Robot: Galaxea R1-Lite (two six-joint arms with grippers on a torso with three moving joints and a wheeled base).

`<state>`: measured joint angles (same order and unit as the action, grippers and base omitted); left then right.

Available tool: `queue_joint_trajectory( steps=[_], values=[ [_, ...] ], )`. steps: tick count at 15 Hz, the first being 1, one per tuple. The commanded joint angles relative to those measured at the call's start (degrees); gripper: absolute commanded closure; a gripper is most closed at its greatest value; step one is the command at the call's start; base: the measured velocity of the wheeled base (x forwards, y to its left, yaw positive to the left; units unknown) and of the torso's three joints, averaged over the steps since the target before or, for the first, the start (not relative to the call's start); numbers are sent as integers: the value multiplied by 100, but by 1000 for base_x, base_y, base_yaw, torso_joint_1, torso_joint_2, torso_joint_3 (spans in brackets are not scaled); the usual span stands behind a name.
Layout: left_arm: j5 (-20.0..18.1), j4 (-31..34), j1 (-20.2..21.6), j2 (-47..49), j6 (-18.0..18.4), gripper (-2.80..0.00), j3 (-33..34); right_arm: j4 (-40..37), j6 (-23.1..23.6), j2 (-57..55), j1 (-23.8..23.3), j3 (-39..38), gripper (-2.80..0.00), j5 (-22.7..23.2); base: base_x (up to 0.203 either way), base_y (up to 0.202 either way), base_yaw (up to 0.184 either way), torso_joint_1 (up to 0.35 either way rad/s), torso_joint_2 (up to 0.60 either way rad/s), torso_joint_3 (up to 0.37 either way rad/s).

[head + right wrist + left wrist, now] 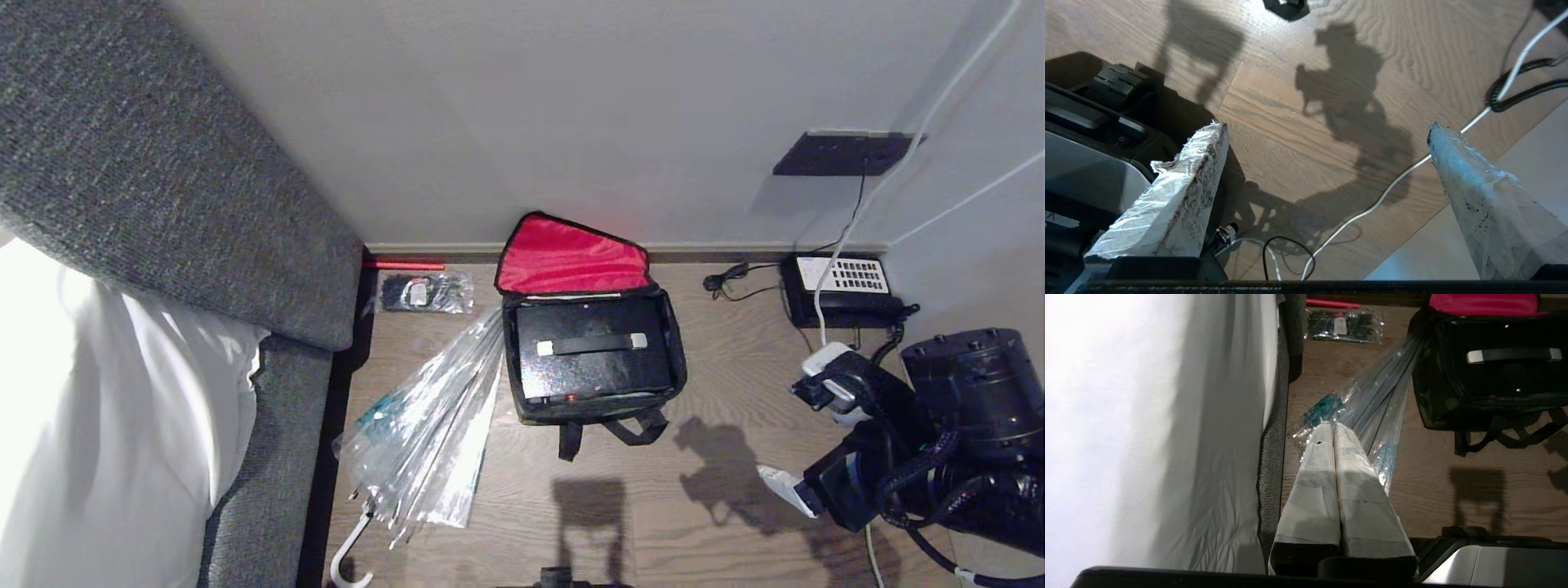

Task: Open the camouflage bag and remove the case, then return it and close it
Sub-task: Grip the handle

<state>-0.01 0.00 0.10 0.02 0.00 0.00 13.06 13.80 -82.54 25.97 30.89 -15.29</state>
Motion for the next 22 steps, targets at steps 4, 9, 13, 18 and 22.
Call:
queue_joint_trajectory(
  steps=[4, 9, 13, 18, 22],
  values=[
    [1, 9, -1, -2, -18, 0, 0, 13, 9, -16, 14, 5, -280, -9, 0, 0, 0, 2, 1, -65],
    [1, 0, -1, -2, 26, 0, 0, 13, 9, 1, 29, -4, -280, -9, 0, 0, 0, 0, 0, 0],
    [-6, 7, 1, -2, 5, 0, 0, 13, 15, 10, 58, 5, -280, -9, 62, 0, 0, 2, 3, 2],
    [-8, 0, 2, -2, 44, 0, 0, 13, 17, 18, 93, -12, -280, -18, 13, 0, 0, 1, 1, -1],
    [-8, 0, -1, -2, 44, 0, 0, 13, 442, -183, 105, 19, -280, -21, 0, 0, 0, 0, 0, 0]
  ],
)
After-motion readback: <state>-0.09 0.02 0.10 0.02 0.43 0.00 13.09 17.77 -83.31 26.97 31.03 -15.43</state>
